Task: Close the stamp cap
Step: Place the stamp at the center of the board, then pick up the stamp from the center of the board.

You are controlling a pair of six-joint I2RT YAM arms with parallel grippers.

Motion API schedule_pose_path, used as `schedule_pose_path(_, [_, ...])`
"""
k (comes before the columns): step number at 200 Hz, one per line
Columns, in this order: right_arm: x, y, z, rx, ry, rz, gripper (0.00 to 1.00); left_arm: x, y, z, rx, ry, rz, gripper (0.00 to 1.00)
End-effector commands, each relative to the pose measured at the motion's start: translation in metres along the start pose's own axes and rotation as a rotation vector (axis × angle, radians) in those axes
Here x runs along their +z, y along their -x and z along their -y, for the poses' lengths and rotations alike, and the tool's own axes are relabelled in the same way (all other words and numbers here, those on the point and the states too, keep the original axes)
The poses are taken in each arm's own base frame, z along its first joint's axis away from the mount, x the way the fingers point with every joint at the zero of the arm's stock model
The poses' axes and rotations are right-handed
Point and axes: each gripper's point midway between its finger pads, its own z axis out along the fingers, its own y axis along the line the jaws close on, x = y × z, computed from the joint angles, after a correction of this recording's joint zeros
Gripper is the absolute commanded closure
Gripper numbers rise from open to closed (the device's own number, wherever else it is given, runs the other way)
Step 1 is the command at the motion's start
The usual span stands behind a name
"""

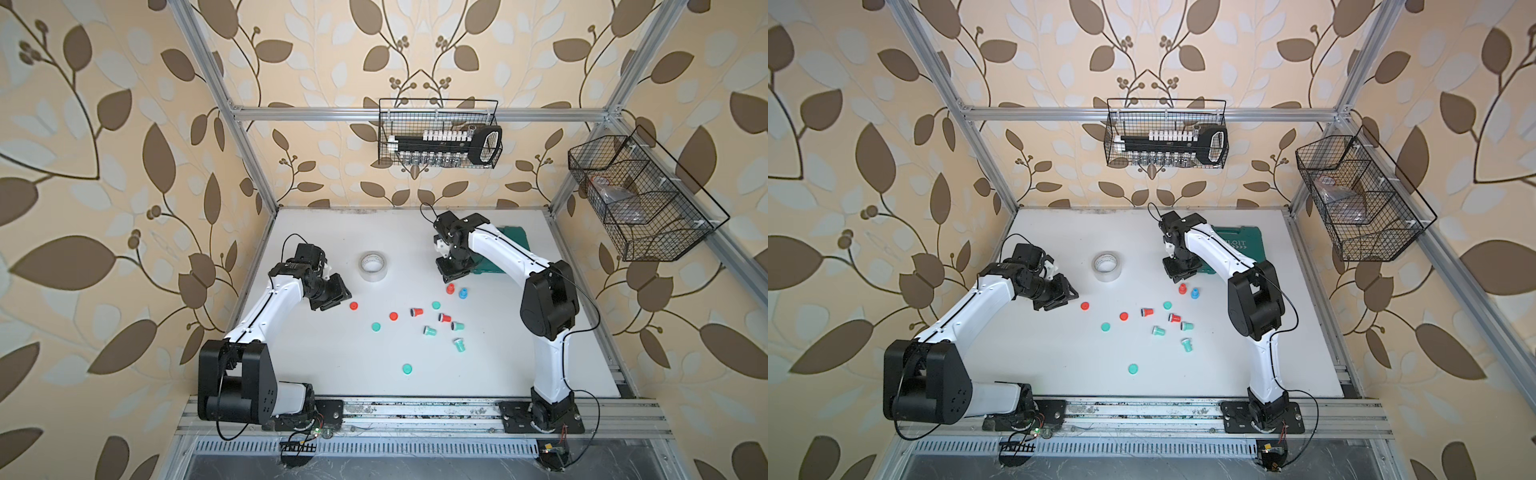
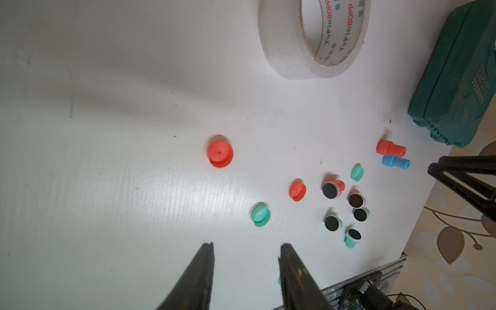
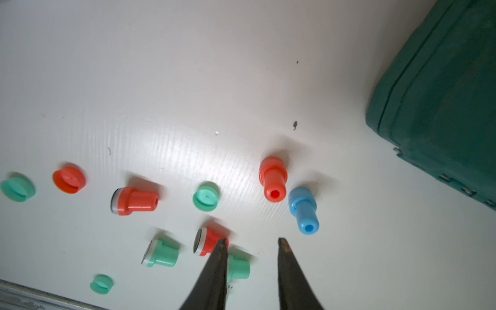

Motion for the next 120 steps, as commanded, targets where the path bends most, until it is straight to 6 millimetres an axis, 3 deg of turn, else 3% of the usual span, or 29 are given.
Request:
schedule_pose_path(1, [-0.017, -0.024, -0.006, 0.011, -0.010, 0.000, 0.72, -0.006, 0.003, 0.007, 0.019, -0.028, 0.014, 0.57])
schedule_pose_path(35, [-0.016, -0.061, -0.016, 0.024, -0.006, -0.005, 0.71, -0.006, 0.003, 0.007, 0.019, -0.030, 0.014, 0.57])
schedule_pose_path(75, [0.001, -0.111, -0.022, 0.052, -0.017, -0.021, 0.71, -0.005, 0.003, 0.008, 0.019, -0.033, 0.010, 0.57])
schedule_pose_path(120, [0.024, -0.145, -0.032, 0.082, -0.029, -0.010, 0.71, -0.005, 0.003, 0.007, 0.015, -0.030, 0.008, 0.57])
